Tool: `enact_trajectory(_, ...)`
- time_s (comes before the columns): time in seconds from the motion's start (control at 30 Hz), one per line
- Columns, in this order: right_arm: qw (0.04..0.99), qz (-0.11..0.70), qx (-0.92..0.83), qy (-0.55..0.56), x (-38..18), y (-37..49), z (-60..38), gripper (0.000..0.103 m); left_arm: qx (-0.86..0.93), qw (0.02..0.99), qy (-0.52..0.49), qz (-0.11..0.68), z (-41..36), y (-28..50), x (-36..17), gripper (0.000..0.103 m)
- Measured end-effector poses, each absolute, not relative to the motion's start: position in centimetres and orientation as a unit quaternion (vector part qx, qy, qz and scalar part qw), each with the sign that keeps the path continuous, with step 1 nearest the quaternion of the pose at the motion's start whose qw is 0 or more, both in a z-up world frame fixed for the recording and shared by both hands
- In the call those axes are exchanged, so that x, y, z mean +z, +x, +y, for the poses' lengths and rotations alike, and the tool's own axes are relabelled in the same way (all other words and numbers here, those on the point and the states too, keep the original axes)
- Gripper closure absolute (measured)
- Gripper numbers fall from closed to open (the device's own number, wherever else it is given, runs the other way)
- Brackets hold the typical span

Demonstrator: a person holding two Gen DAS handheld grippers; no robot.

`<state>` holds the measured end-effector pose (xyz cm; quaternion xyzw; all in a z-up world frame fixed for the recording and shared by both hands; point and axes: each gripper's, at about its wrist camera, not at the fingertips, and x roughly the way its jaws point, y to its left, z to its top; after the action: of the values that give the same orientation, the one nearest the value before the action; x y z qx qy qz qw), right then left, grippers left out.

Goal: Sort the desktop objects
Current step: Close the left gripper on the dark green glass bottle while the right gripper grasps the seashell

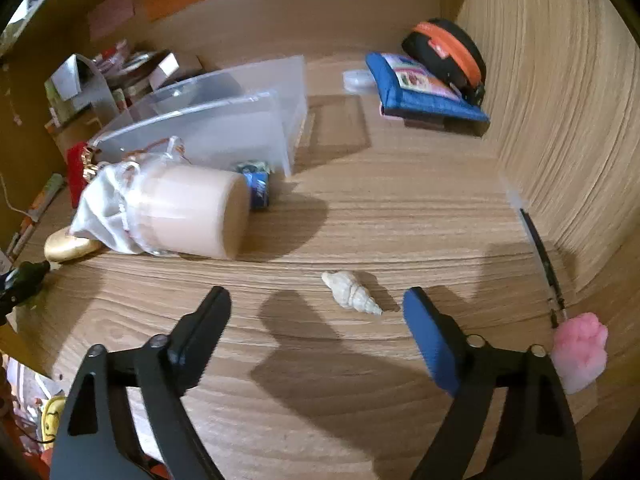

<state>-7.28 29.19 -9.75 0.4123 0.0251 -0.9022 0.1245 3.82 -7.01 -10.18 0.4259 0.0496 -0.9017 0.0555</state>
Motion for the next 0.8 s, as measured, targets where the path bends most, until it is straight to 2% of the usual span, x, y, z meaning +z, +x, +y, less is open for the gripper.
enact_trajectory(0.07, 0.115, 0.033, -0.905, 0.408, -9.9, -7.4, 29.2, 0.031, -0.9, 0.058, 0.429, 0.048, -7.0, 3.8, -10.4, 0.023)
enact_trajectory(0.2, 0.105, 0.044, -0.908, 0.403, -10.0, -7.5, 29.3, 0.033, -0.901, 0.064, 0.426, 0.043, -7.0, 3.5, -10.5, 0.023)
enact_trajectory(0.43, 0.11, 0.055, -0.912, 0.392, -10.0, -7.1, 29.1, 0.057, -0.904, 0.081, 0.419, 0.042, -7.5, 2.9, -10.6, 0.025)
enact_trajectory(0.47, 0.11, 0.054, -0.912, 0.392, -10.0, -7.1, 29.1, 0.064, -0.904, 0.083, 0.417, 0.043, -7.6, 2.8, -10.6, 0.026)
enact_trajectory(0.5, 0.11, 0.054, -0.912, 0.391, -10.0, -7.1, 29.1, 0.069, -0.905, 0.085, 0.415, 0.045, -7.8, 2.7, -10.6, 0.032)
enact_trajectory(0.57, 0.113, 0.054, -0.912, 0.391, -9.9, -7.1, 29.1, 0.084, -0.906, 0.085, 0.413, 0.044, -8.0, 2.4, -10.5, 0.043)
enact_trajectory(0.6, 0.116, 0.053, -0.911, 0.392, -9.9, -7.0, 29.1, 0.086, -0.906, 0.084, 0.412, 0.043, -8.1, 2.2, -10.4, 0.049)
enact_trajectory(0.7, 0.124, 0.041, -0.91, 0.394, -9.8, -7.0, 29.3, 0.087, -0.907, 0.078, 0.41, 0.049, -8.5, 1.9, -10.3, 0.061)
enact_trajectory(0.8, 0.134, 0.035, -0.913, 0.385, -9.3, -6.6, 29.1, 0.087, -0.907, 0.077, 0.411, 0.051, -8.9, 1.6, -10.1, 0.061)
